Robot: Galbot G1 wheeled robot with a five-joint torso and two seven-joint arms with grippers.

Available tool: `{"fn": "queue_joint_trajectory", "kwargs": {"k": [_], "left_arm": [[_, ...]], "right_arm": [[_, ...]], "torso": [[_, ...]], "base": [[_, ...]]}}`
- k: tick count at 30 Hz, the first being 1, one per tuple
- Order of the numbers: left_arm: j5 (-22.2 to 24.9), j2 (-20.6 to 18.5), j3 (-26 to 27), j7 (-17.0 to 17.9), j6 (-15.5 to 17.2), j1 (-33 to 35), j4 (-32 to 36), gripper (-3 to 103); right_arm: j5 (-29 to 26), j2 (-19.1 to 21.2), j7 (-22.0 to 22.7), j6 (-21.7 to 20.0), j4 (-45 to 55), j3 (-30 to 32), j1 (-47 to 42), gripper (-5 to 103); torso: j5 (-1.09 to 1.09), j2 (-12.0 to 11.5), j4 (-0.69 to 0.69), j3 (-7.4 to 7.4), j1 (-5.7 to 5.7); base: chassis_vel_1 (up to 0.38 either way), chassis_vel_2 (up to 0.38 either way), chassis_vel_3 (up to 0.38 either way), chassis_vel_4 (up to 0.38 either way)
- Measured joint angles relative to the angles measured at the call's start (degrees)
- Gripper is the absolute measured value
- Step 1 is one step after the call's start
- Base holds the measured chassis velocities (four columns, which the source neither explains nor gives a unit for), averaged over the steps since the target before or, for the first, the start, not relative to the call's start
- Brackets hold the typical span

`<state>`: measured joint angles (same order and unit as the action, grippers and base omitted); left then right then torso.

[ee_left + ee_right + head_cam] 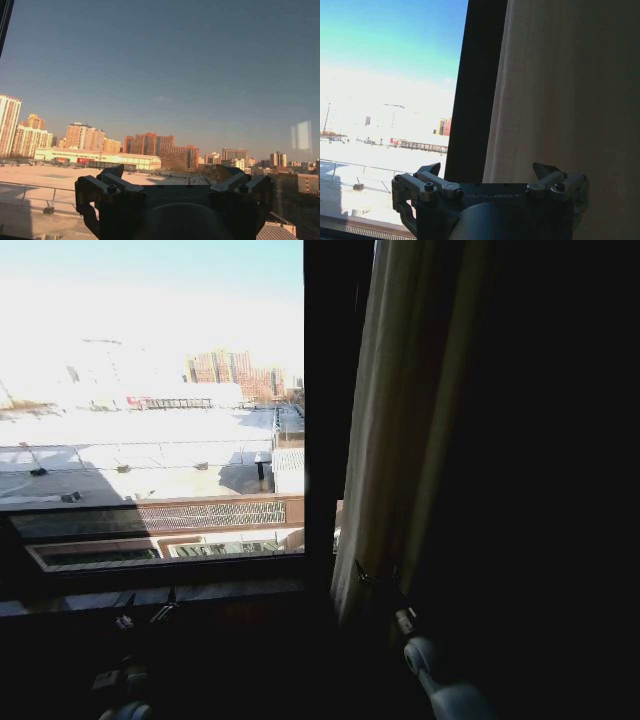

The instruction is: Open the curtains by pulling them apart, changing their state from closed to fully open.

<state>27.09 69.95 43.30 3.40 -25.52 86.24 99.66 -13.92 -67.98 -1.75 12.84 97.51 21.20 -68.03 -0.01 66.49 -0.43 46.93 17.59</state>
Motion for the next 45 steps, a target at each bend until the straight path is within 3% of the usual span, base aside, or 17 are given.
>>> {"fn": "queue_joint_trajectory", "kwargs": {"k": [11,18,26,45], "left_arm": [[0.0,0.0,0.0,0.0,0.0,0.0,0.0,100],[0.0,0.0,0.0,0.0,0.0,0.0,0.0,100],[0.0,0.0,0.0,0.0,0.0,0.0,0.0,100],[0.0,0.0,0.0,0.0,0.0,0.0,0.0,100]], "right_arm": [[-0.2,0.6,0.5,0.7,1.0,0.3,-0.5,100],[0.3,0.9,0.3,-0.5,1.5,0.5,-0.7,100],[0.3,0.9,0.3,-0.7,1.5,0.5,-0.7,100],[0.3,0.9,0.3,-0.7,1.5,0.5,-0.7,100]], "torso": [[-0.03,0.0,0.02,-0.01,0.0],[0.07,0.0,-0.03,0.01,0.0],[-0.02,0.0,0.0,0.0,0.0],[0.02,0.0,-0.01,0.0,0.01]], "base": [[0.22,0.226,-0.235,-0.223],[-0.005,0.001,-0.011,0.001],[-0.032,-0.017,0.025,0.022],[0.062,0.015,-0.057,-0.014]]}}
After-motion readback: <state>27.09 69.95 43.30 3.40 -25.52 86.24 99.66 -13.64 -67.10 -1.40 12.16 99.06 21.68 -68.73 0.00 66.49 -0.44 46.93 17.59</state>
